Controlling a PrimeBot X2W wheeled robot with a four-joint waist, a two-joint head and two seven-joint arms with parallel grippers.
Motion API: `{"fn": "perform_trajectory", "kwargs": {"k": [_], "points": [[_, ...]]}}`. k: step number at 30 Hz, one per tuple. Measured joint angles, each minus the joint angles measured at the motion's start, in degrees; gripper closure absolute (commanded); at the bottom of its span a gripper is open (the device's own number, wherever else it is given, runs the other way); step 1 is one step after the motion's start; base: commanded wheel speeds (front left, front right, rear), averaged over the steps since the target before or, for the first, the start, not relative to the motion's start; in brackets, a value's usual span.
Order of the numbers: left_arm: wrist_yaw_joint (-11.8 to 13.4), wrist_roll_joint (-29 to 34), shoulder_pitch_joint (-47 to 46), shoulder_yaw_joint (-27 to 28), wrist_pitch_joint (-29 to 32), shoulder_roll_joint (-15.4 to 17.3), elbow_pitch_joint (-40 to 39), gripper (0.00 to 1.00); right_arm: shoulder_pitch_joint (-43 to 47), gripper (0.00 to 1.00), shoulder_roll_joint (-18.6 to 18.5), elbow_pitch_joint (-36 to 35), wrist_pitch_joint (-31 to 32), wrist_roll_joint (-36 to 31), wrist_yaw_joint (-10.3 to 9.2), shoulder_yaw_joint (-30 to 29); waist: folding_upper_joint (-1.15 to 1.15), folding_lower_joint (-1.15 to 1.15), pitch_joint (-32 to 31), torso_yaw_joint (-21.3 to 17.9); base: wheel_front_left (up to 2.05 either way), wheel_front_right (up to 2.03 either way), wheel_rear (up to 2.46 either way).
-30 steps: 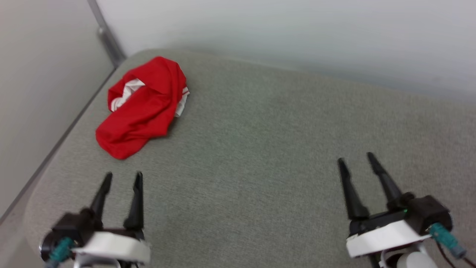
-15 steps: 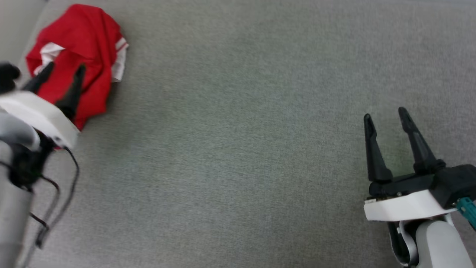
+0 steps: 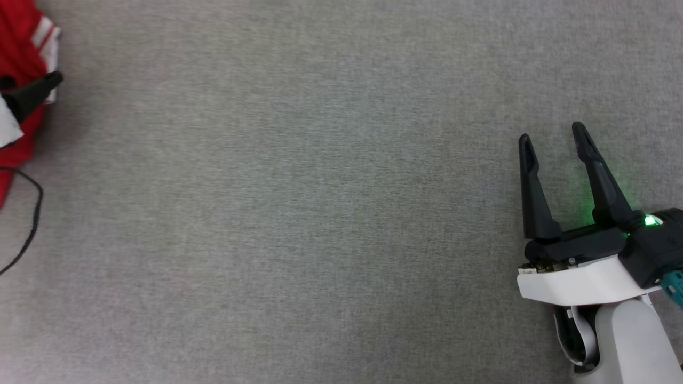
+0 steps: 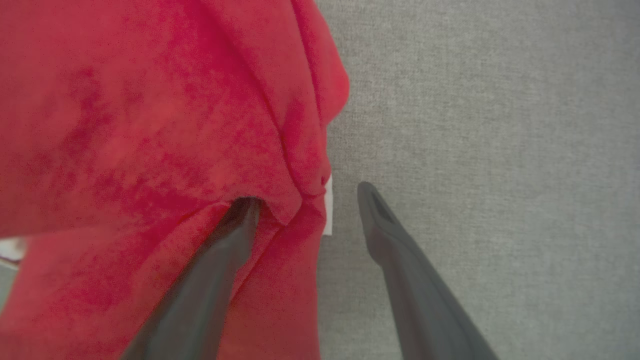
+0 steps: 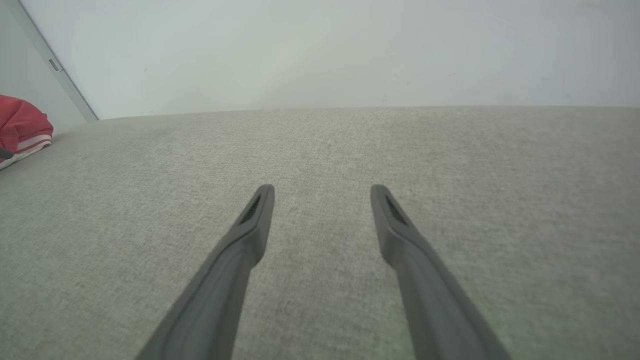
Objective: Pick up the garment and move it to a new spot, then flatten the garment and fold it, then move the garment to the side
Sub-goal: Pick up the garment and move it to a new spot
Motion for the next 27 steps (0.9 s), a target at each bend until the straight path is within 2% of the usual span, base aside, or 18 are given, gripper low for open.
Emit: {"fn": "perform_trajectory", "kwargs": {"k": [6,7,8,9,18,27], "points": [[0.0,1.0,-2.3,-2.2,0.7,0.9,6.4,0.0,0.0,0.0,0.0,-0.5,0.0,0.0,0.0,0.4,0.0,-0.01,2.0,-1.7,0.0,0.0,0.0],[0.0,0.9,-2.6,-2.5,1.0,0.9,7.1,0.51,0.0,0.0,0.0,-0.5,0.0,0.0,0.0,0.4,0.0,-0.01,2.0,-1.8,0.0,0.0,0.0],[0.0,0.6,-2.8,-2.8,1.1,0.7,7.8,0.95,0.0,0.0,0.0,-0.5,0.0,0.0,0.0,0.4,0.0,-0.01,1.9,-1.9,0.0,0.0,0.0],[0.0,0.3,-3.1,-3.0,1.1,0.5,8.5,1.0,0.0,0.0,0.0,-0.4,0.0,-0.1,0.0,0.4,0.0,-0.01,1.8,-1.9,0.0,0.0,0.0],[0.1,-4.6,-0.7,-6.5,-1.8,-0.6,8.6,1.0,0.4,0.0,0.0,1.6,0.0,0.1,0.0,0.5,0.0,-0.01,-2.5,-1.6,0.0,0.0,0.0],[0.1,-11.7,6.1,-11.0,-4.9,-0.7,-2.8,1.0,1.5,0.0,0.0,4.2,0.0,2.7,0.0,0.1,0.0,-0.01,-10.1,-1.9,0.0,0.0,0.0]]}}
